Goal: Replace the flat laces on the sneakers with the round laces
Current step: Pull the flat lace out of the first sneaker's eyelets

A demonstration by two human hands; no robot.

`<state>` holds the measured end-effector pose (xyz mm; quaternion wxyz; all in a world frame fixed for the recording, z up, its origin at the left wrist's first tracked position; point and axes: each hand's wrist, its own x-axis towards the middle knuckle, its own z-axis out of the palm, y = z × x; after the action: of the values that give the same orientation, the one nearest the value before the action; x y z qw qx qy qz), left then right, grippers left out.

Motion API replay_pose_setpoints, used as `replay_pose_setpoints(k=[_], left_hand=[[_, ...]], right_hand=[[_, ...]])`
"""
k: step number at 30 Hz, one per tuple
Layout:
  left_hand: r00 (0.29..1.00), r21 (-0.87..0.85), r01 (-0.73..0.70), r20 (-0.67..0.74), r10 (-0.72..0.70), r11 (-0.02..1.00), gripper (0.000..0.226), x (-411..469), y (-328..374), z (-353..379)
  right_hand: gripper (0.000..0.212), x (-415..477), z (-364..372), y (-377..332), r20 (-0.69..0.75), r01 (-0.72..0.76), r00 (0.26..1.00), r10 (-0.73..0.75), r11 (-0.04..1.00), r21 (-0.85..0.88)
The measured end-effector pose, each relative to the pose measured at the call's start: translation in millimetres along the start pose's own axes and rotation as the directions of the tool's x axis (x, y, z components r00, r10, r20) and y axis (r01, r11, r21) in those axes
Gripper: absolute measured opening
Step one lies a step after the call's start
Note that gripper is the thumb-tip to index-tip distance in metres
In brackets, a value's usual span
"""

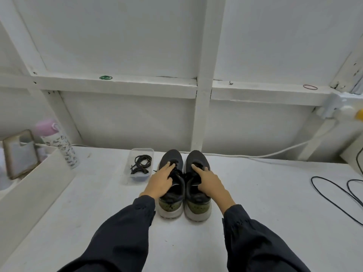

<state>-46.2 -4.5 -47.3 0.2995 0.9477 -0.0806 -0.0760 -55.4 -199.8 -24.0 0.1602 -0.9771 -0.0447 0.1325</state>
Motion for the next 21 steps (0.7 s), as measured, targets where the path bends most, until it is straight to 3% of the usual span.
replay_pose_setpoints(k=[12,21], left_hand=[[0.999,-0.085,0.042,0.029,-0.040,0.995,0.062,-86,15,10],[0.995,-0.052,0.062,0.080,-0.057,0.997,0.067,-134,22,21]], right_hand=[[0.090,-70,18,8,0.038,-0.025,0.999,0.027,0.998,-0.052],[0.095,-115,27,16,0.147,-0.011,0.989,0.001,0.997,0.070]])
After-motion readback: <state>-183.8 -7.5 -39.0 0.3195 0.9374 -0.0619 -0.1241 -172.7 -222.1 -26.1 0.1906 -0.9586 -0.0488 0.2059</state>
